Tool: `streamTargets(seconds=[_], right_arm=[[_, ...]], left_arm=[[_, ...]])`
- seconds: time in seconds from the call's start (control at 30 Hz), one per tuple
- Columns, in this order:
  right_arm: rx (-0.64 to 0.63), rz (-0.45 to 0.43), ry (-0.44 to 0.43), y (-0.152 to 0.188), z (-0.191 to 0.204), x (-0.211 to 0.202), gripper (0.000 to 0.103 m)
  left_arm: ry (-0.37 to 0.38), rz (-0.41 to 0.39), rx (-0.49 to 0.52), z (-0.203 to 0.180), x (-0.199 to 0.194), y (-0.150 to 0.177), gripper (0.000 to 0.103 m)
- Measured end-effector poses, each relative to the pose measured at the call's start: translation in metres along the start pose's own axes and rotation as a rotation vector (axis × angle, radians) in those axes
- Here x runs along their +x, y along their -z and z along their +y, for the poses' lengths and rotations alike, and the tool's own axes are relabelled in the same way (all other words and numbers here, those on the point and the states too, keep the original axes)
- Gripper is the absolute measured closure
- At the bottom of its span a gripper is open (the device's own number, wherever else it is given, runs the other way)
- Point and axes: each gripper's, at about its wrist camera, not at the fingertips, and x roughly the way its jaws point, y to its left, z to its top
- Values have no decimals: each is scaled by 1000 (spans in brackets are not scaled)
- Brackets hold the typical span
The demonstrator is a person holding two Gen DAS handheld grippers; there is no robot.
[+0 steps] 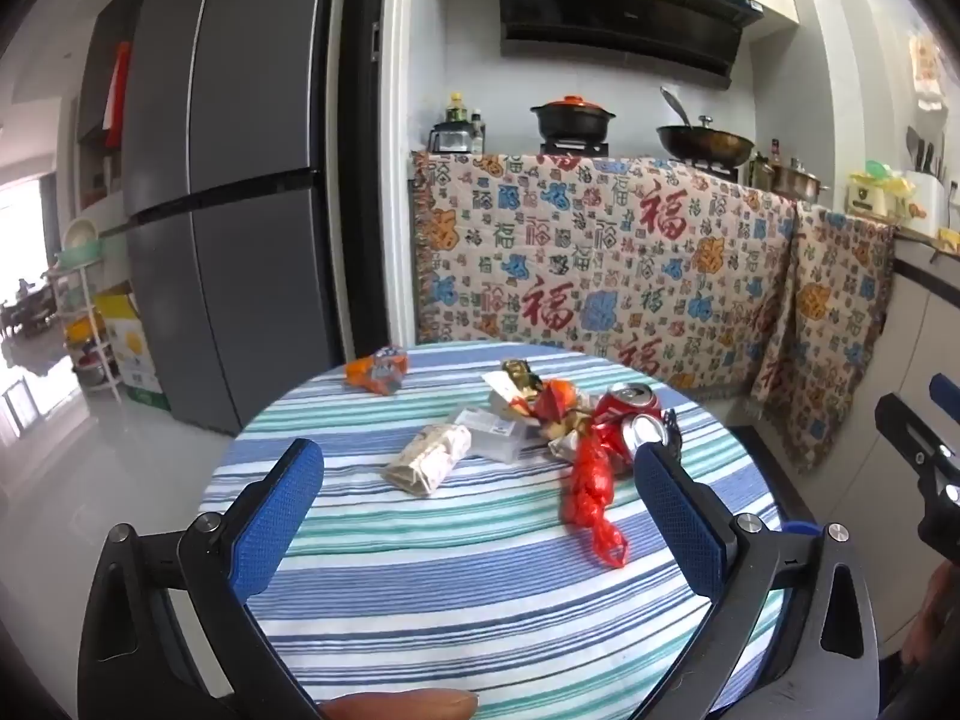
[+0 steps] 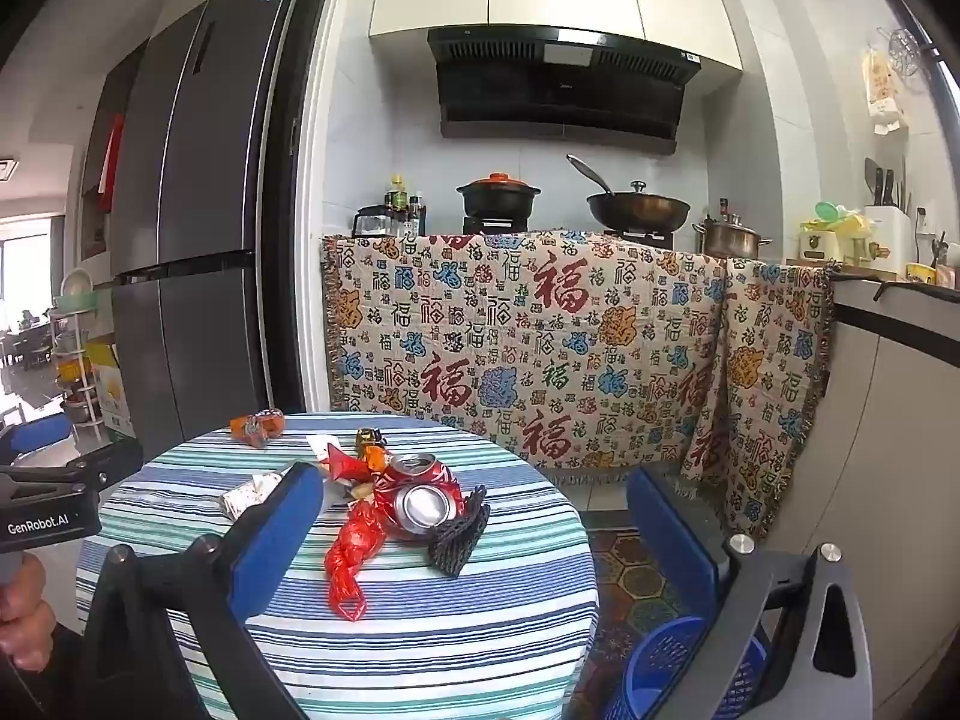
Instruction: Collect trash
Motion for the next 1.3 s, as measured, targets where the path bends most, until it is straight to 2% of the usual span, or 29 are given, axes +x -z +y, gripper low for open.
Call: streamTargets(seconds=[0.4,1.3], right_arm=[[7,-13,13,-2,-1,-14,0],[7,-13,-8,-2,1,-12,0]], left_arm=[[0,22,-1,-3,4,0,0],[10,20,-6,-7,2,4,0]])
